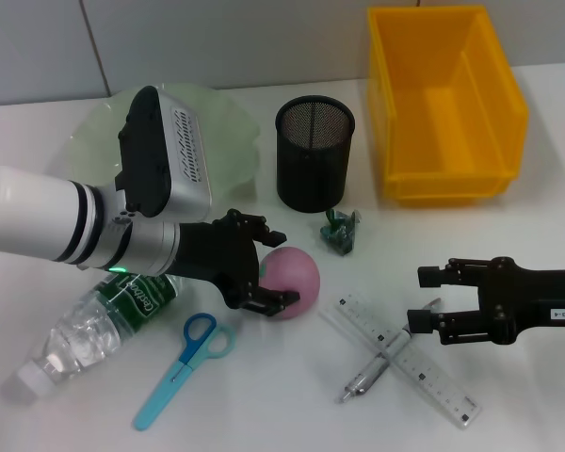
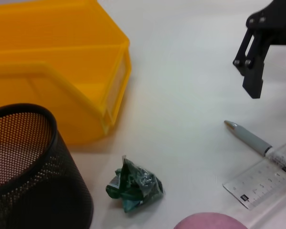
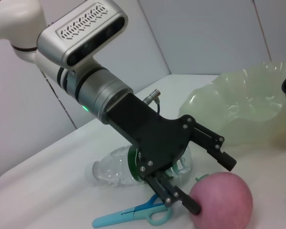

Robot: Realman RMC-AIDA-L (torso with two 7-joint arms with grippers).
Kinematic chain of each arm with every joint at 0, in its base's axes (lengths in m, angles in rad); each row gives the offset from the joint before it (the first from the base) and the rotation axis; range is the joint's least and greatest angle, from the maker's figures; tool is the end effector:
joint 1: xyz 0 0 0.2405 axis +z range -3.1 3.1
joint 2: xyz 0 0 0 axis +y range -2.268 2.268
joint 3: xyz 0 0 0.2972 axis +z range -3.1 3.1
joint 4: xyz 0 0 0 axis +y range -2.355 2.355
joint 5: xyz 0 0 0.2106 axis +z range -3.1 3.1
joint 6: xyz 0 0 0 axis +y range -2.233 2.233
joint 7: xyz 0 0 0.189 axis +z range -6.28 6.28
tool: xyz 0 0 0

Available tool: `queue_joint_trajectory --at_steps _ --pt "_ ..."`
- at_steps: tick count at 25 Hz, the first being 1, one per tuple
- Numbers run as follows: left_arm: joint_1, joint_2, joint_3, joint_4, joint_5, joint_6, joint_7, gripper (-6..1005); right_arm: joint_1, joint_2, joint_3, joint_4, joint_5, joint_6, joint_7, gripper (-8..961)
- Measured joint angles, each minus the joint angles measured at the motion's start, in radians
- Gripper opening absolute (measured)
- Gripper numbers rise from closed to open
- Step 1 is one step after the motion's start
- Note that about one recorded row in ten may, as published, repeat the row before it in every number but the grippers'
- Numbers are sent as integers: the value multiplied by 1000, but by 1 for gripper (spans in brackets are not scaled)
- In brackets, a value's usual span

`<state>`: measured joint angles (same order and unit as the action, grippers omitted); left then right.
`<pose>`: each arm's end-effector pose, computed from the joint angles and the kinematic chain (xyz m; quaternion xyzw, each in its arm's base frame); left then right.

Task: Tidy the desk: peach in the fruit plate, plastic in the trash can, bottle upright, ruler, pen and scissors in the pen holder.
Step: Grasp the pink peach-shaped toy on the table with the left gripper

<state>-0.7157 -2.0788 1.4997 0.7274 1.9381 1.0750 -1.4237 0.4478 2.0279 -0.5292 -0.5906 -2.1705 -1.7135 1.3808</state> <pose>-0.2085 0.4011 -0.1581 -0.9960 0.0272 -0.0060 0.0851 0.3245 0.3119 -0.0426 -0.9261 0.2837 0.2328 0.0880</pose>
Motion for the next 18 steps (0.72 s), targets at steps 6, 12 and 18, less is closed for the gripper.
queue_joint_trajectory --at_steps 6,12,18 --pt "0 0 3 0 -5 -6 -6 742 0 0 0 0 0 0 0 819" --pt "-1 0 7 2 9 -8 -31 726 0 0 -3 3 0 0 1 818" --pt "6 0 8 10 -4 0 -43 549 0 0 -3 5 0 0 1 818"
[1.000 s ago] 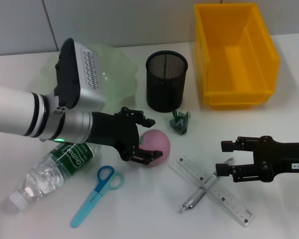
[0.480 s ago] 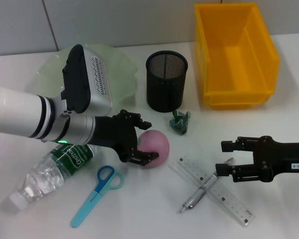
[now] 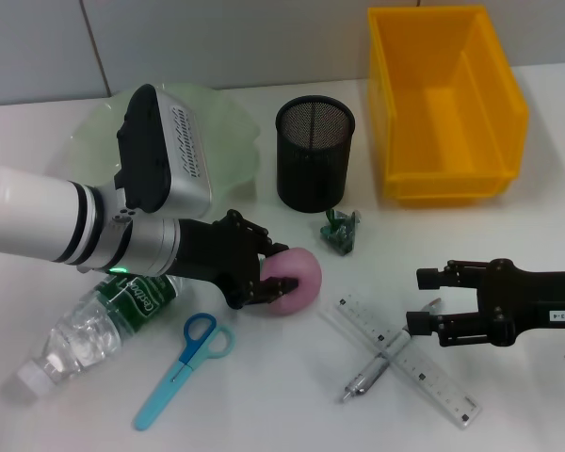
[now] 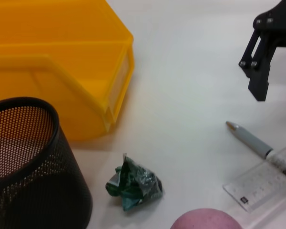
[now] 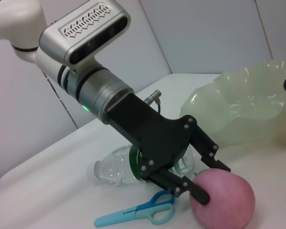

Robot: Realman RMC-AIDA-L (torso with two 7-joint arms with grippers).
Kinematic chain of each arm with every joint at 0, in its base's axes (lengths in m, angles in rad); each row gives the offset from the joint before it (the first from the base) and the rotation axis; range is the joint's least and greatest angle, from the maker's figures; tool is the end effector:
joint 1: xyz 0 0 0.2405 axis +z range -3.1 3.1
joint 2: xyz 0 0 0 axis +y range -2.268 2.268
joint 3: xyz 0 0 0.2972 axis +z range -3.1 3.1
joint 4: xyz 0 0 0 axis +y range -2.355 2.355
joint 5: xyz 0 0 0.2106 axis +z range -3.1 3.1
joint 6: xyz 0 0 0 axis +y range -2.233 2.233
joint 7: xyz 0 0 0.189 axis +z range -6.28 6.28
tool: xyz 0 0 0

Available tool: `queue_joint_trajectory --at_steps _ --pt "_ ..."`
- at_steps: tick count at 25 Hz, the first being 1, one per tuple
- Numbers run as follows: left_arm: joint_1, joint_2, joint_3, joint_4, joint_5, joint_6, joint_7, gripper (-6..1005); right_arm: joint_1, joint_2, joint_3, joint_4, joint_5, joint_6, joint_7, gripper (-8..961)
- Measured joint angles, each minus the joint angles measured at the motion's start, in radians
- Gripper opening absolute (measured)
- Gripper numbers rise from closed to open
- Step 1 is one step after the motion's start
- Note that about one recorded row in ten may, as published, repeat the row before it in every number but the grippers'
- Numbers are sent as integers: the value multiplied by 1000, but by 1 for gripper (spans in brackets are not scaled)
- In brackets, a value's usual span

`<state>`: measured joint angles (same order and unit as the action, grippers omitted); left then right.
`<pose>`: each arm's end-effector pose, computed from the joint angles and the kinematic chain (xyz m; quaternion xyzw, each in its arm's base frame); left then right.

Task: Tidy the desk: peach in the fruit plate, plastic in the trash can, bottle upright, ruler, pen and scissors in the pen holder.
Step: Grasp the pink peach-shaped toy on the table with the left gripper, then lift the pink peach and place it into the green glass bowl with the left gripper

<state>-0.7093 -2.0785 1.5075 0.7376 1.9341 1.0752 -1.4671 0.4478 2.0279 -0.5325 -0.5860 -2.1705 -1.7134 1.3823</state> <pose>-0.2080 0.3998 -0.1582 -0.9963 0.0080 -0.0090 0.0846 0.3243 0.3111 -0.0438 -0.9258 0.2854 0.2329 0.0852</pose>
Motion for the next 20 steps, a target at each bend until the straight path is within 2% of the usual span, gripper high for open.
queue_joint_trajectory --at_steps 1,8,15,17,18,20 --pt "1 0 -2 1 -2 4 -5 492 0 0 0 0 0 0 0 818" --pt "19 6 -38 4 -68 30 -14 360 0 0 -1 0 0 0 2 818" --pt "54 9 -278 36 -139 212 -26 310 3 0 0 2 0 1 2 818" --pt "60 9 -309 41 -151 226 -27 301 6 0 -1 2 0 2 3 818" --pt "77 9 -380 44 -192 228 -23 296 7 0 -1 2 0 2 3 818" --pt "88 9 -425 37 -231 212 -12 287 8 1 -2 2 0 3 3 818"
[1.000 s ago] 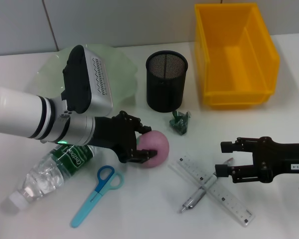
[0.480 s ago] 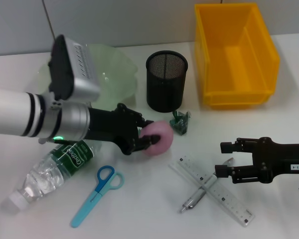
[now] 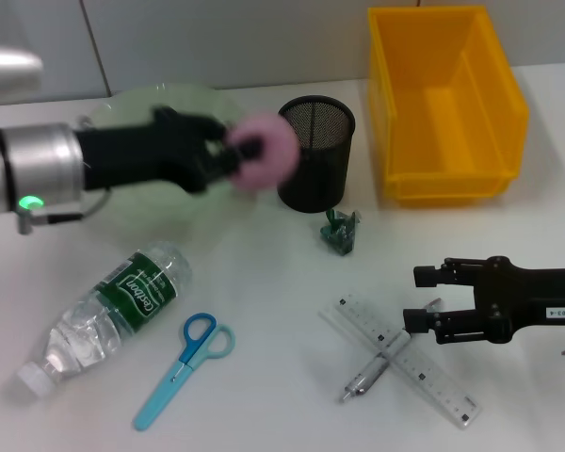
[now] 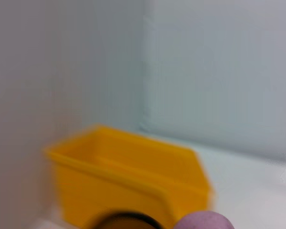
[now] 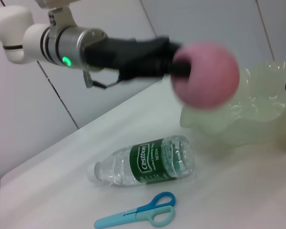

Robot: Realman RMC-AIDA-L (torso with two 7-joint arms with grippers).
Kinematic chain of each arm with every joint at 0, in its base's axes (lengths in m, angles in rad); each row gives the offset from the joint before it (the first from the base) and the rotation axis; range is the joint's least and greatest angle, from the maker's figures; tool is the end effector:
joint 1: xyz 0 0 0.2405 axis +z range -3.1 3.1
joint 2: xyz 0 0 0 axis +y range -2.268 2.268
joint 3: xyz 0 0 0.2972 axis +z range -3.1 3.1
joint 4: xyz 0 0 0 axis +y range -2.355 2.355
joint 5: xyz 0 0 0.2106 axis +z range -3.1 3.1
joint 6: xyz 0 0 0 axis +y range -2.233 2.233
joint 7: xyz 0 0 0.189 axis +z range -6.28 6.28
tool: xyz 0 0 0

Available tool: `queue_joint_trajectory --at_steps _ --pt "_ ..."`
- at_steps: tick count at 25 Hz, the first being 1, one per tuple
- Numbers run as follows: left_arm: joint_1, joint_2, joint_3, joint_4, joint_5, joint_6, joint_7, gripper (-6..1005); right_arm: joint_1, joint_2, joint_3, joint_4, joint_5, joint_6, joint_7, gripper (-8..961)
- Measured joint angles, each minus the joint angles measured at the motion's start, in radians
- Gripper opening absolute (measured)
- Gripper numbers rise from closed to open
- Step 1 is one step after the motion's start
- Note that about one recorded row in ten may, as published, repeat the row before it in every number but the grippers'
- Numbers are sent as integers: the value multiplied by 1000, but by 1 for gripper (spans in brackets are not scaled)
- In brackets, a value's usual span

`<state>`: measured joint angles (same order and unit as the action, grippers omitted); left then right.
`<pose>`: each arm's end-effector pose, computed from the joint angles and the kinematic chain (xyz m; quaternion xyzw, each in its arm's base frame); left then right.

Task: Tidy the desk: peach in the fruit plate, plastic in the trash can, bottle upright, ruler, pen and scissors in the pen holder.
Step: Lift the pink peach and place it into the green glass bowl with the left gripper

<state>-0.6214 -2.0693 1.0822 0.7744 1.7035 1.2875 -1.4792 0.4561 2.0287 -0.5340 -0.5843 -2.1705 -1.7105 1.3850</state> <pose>-0.1924 0.4230 -0.0703 -0.9475 -0.1365 -0.2419 0.1581 0.3218 0.3137 -0.0447 -0.9264 0.2835 0.2330 0.0839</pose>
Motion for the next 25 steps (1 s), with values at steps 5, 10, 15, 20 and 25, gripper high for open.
queue_joint_trajectory --at_steps 5,10,15,20,25 --pt "15 0 -53 -66 -118 -131 70 236 1 2 1 0 0 0 0 818" --pt "8 -4 0 -109 -132 -358 91 197 3 2 0 0 0 0 0 818" --pt "2 -6 108 -130 -133 -553 88 157 2 2 1 0 0 -2 1 817" --pt "0 -8 141 -137 -134 -600 91 191 2 2 0 0 0 -2 2 817" --pt "0 -7 157 -138 -134 -599 89 329 3 2 0 0 0 -1 2 817"
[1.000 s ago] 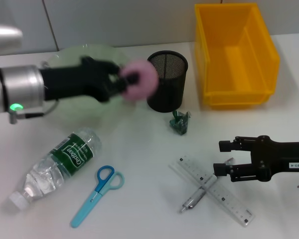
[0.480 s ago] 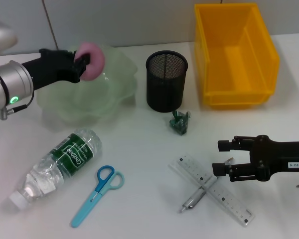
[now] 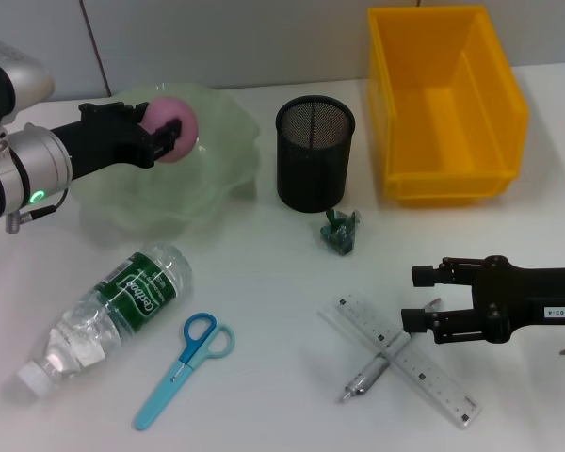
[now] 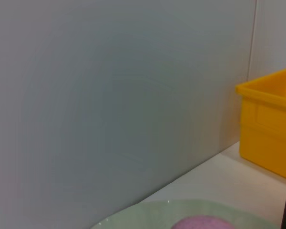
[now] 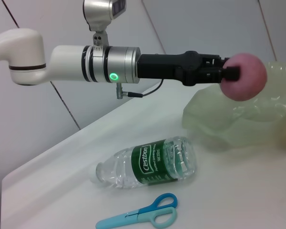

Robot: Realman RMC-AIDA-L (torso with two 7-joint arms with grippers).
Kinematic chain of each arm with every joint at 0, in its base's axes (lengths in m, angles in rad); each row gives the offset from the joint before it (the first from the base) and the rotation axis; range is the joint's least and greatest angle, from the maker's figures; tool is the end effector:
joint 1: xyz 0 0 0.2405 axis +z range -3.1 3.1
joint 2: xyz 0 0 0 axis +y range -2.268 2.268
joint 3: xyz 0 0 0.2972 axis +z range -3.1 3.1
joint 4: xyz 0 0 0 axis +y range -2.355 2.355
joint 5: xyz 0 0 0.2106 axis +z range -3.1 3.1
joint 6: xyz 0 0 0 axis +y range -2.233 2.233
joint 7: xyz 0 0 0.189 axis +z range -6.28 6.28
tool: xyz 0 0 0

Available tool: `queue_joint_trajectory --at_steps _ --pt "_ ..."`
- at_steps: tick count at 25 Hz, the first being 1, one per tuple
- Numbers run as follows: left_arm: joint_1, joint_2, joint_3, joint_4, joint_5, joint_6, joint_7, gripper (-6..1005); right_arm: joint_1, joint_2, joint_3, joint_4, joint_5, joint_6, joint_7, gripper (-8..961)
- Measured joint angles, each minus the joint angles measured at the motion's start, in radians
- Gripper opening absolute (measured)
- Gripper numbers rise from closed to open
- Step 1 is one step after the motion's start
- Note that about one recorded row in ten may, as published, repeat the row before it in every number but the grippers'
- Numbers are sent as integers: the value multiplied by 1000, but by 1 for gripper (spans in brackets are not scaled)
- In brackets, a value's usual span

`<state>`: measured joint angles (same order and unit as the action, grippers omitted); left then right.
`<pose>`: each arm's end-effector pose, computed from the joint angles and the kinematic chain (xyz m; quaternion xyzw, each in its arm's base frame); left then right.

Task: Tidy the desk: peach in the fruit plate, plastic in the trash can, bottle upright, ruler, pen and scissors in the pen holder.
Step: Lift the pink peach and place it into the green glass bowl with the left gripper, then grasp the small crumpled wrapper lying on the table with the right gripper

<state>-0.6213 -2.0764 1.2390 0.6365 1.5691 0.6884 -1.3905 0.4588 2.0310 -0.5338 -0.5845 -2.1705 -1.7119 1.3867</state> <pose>-0.2583 0.4796 -0.0811 -0.8951 -0.2151 -0.1482 0.3614 0.3202 0.3141 -0.0456 -0.9264 0.2831 0.2343 0.0821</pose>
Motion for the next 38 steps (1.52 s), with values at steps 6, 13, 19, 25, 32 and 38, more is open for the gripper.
queue_joint_trajectory --at_steps 6,13,19,25,32,38 --pt "0 1 5 0 0 -6 -4 616 1 1 0 0 0 0 0 817" --pt "1 3 -1 1 0 1 -10 797 2 2 1 0 1 1 0 817" --pt "51 14 -72 82 -6 304 -107 797 6 4 2 0 6 7 0 817" --pt "83 28 -195 100 -1 675 -138 796 17 5 2 0 7 9 0 817" --pt "117 46 -188 81 22 845 -117 796 33 3 1 0 6 9 0 816" --pt "155 47 -186 79 72 914 -88 796 42 -1 0 -1 3 9 6 816"
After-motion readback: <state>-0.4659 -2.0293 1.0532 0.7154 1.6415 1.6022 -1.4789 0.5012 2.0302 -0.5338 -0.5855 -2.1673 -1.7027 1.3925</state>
